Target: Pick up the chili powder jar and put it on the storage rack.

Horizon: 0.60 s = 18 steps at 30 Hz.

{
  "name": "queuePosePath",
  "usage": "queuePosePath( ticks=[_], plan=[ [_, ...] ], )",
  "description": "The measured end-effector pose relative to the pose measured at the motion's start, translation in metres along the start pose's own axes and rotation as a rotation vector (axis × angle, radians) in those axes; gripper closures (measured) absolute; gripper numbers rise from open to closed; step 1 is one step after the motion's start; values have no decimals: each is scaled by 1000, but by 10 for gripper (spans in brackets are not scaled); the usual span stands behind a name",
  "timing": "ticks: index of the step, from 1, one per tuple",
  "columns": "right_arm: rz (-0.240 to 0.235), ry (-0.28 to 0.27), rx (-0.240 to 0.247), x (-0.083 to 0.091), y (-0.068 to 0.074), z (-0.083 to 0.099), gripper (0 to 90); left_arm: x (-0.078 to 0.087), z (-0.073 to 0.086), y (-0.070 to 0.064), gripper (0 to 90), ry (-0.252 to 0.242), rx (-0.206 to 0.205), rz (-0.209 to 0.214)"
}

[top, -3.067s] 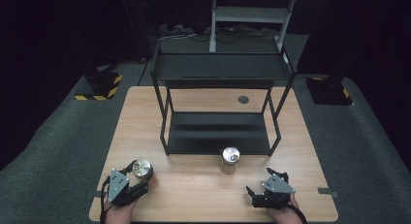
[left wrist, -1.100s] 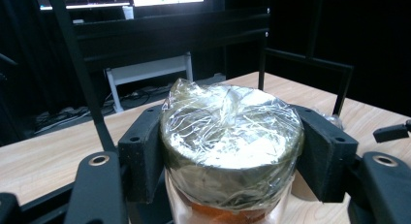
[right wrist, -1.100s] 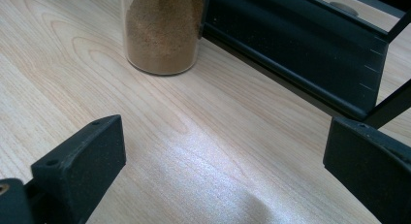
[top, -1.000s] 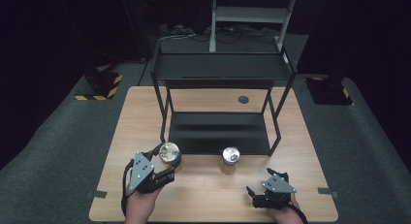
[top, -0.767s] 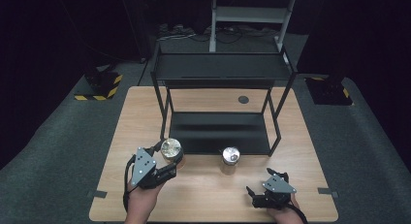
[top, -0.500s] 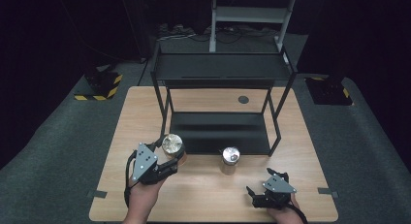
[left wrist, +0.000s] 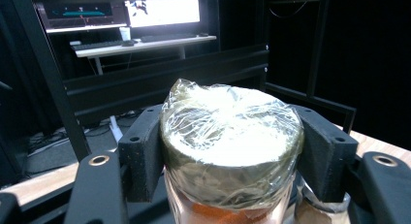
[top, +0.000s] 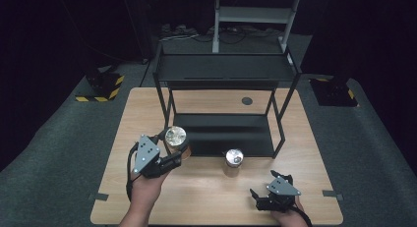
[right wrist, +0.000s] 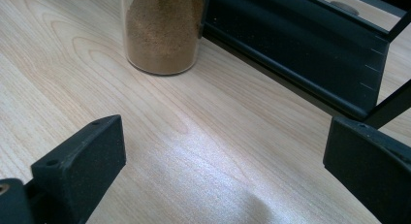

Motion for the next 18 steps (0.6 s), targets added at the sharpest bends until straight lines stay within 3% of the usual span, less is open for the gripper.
queuePosePath(
  ticks=[18],
  plan=[
    [-1,-4,-5,0,-1,0,3,-15,-28,11,346,-40,1,-11]
  ],
)
Point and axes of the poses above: each handheld gripper's, and its own axes: x roughly backward along the jaws, z roughly out of its underside, y roughly to its left, the point moved 10 cm from there along -x, roughly forward along the jaws, and after that the axes turned 10 degrees about -x, right-handed, at the moved point
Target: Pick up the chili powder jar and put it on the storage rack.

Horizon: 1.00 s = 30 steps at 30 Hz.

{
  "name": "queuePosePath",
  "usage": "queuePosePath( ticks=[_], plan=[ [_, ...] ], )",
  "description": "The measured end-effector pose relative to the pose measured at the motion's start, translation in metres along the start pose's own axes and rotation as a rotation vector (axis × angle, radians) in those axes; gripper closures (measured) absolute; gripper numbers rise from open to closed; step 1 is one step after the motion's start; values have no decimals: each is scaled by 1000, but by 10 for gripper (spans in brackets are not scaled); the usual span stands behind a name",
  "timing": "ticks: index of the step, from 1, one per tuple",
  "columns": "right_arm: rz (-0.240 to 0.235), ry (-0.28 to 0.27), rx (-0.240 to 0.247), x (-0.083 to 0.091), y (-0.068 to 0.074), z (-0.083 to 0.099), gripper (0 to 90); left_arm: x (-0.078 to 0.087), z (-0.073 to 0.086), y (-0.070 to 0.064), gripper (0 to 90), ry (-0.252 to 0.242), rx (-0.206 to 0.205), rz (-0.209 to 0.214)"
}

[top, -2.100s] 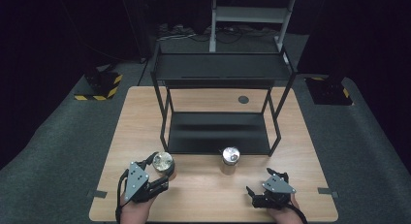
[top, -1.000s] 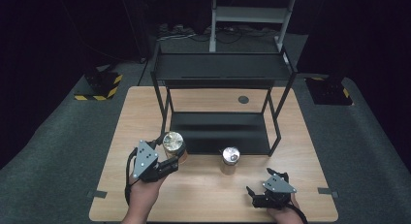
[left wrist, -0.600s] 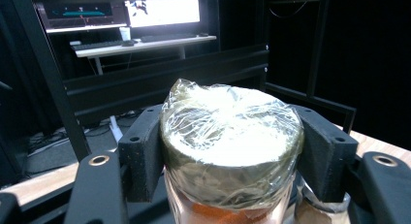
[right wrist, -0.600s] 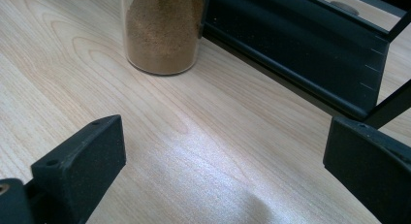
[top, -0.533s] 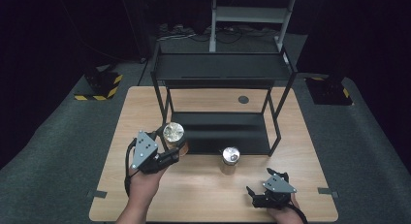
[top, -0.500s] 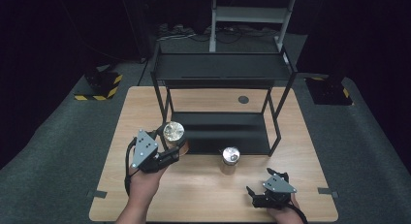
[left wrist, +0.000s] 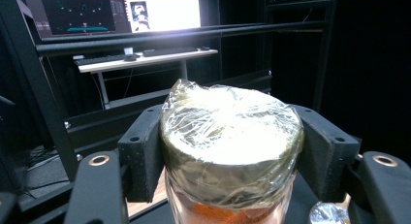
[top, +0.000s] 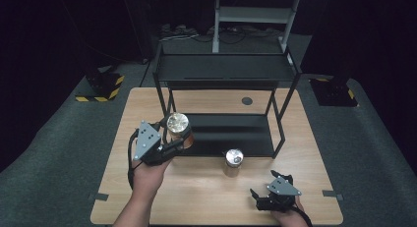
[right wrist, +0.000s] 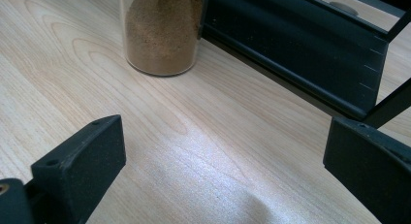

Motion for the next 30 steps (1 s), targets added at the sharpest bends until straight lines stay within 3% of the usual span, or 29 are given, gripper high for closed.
queuePosePath(
  ticks=[20,30],
  plan=[
    [-3,0,-5,0,-1,0,3,-16,-26,7,346,-51,-13,-5],
    [-4,1,-5,0,-1,0,3,-24,-48,12,346,-73,-25,1]
  ],
)
Point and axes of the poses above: each handheld gripper's, and its own axes: x roughly backward along the jaws, z roughly out of its underside, y roughly to its left, the point moved 10 cm from there along -x, roughly forward along the jaws, and after that the axes turned 10 degrees about -x, right-handed, at the moved point
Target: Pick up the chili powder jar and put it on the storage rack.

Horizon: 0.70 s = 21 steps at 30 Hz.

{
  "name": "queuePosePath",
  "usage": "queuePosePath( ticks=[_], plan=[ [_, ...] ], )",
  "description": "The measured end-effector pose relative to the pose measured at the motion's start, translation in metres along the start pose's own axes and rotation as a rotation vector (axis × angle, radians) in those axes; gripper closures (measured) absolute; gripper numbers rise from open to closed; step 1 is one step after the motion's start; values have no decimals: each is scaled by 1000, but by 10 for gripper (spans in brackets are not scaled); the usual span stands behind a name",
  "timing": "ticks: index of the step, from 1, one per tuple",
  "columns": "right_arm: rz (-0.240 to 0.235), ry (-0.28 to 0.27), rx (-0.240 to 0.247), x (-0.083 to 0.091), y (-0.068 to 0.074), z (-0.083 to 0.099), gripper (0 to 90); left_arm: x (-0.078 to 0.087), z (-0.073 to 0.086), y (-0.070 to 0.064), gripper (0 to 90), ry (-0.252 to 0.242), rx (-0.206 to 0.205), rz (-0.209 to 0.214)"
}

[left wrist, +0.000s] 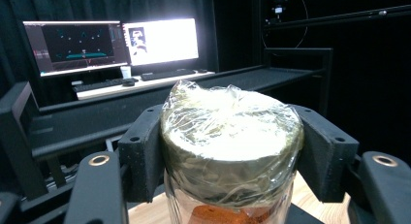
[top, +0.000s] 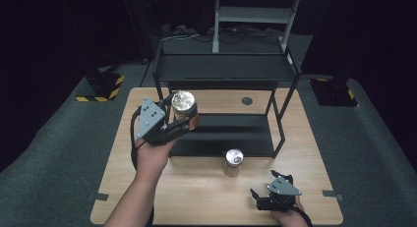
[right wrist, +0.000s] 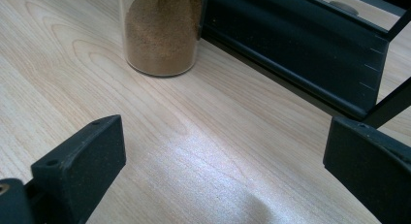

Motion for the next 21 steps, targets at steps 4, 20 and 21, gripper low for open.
queuePosePath(
  ticks=[4,20,21],
  plan=[
    [0,-1,0,0,0,0,3,-4,-9,3,346,-13,3,-3],
    [-1,-5,-5,0,0,0,3,-21,-42,12,346,-46,-16,-20],
    [-1,-5,-6,0,0,0,3,-23,-46,13,346,-52,-20,-23]
  ],
)
Point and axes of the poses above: each handheld gripper's, and its own axes: x roughly backward along the jaws, z roughly out of its underside, y roughly to its left, the point moved 10 cm from there along -x, roughly forward along the jaws, and after that the axes turned 10 degrees about -x, right-handed, at the moved point
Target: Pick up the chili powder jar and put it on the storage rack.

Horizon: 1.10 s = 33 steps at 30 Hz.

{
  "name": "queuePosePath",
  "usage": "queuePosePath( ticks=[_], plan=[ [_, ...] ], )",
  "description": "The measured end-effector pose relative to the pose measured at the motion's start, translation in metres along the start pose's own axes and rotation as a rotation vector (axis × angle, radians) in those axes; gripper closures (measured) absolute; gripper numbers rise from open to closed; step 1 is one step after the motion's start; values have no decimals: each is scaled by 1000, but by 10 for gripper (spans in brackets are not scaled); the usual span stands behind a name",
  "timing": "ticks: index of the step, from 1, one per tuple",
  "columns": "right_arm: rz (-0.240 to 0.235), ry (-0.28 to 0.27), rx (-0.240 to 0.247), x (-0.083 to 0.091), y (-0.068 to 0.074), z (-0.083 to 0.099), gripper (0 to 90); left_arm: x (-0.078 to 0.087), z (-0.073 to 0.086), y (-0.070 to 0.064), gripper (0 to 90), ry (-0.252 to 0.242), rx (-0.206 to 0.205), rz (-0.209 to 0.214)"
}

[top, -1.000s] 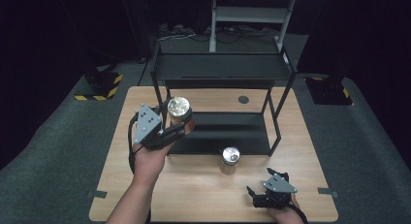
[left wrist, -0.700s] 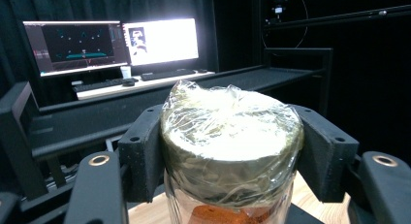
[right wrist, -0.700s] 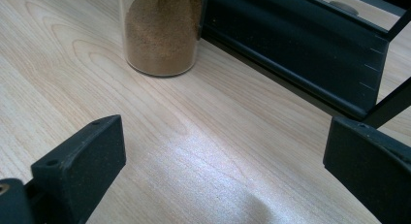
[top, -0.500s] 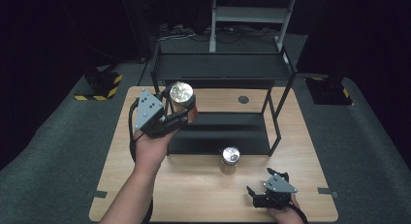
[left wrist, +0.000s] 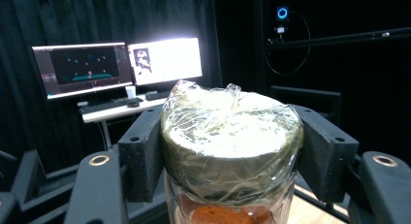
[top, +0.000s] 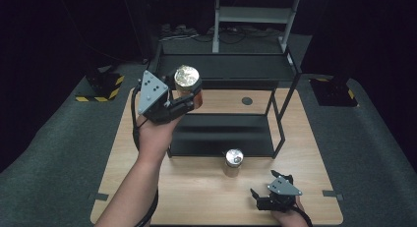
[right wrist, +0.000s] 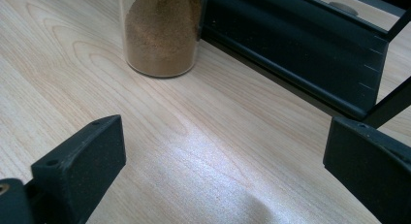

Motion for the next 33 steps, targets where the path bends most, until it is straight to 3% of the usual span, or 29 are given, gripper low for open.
queuePosePath(
  ticks=[9,33],
  plan=[
    [0,-2,-5,0,0,0,3,-14,-14,4,347,-16,0,-10],
    [-6,-6,-6,1,-1,0,3,-64,-15,15,346,-1,20,-44]
  ],
)
Point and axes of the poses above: each handheld gripper's, and its own axes: x roughly backward along the jaws, z roughly out of its underside, y roughly to its left, the point moved 10 cm from there along -x, roughly forward along the jaws, and after that the axes turned 10 degrees about -x, right-handed, at the moved point
